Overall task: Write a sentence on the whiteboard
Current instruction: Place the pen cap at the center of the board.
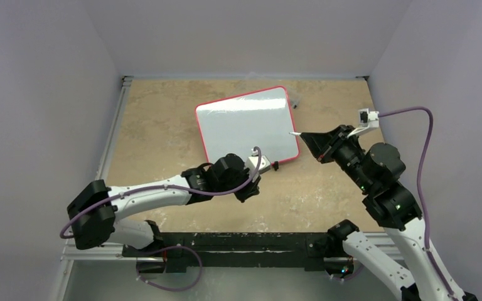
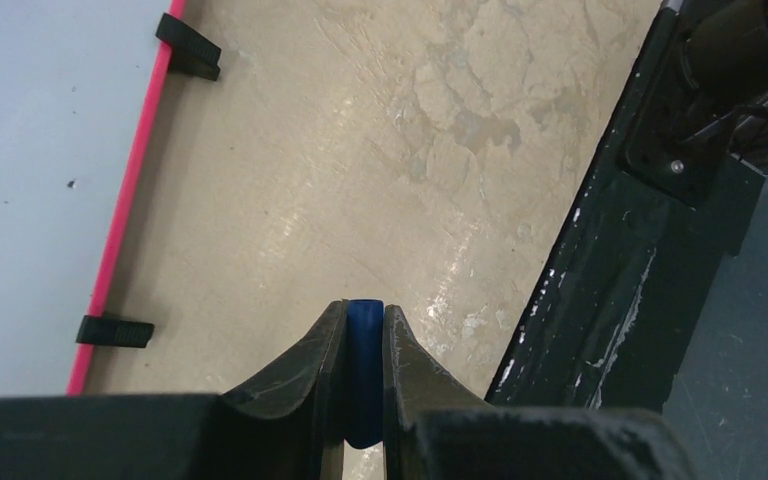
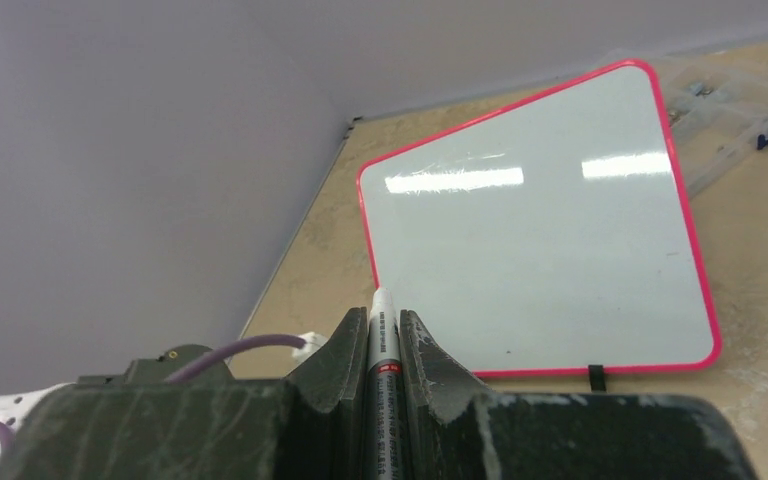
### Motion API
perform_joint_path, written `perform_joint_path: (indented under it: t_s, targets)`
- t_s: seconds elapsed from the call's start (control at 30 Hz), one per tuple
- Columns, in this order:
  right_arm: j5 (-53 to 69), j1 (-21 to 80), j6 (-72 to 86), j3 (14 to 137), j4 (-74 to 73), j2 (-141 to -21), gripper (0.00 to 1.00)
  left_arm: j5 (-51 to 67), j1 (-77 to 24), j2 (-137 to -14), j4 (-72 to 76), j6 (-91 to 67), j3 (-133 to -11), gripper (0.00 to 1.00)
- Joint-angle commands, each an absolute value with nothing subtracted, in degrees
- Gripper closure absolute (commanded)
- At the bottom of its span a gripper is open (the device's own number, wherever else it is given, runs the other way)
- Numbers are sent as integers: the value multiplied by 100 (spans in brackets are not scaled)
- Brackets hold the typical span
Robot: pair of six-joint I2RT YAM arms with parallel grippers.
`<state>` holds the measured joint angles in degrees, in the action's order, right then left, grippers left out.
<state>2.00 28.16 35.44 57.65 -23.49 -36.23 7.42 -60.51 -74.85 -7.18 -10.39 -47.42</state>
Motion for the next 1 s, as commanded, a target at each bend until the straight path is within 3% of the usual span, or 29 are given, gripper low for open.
perform_joint_path:
  t_s: [0.0,0.43,0.97]
  targets:
    - [-299,2803,3349,6007,-2417,-3456,100,529,-6207,-8002,257,-1364,-4727,100]
    - [-413,2799,3349,5901,-2549,-3276,100,230,-6508,-9186,441,-1453,-5221,100]
    - [-466,2801,3260,5941,-2681,-3213,100,-244,-6592,-9300,145,-1549,-5496,52]
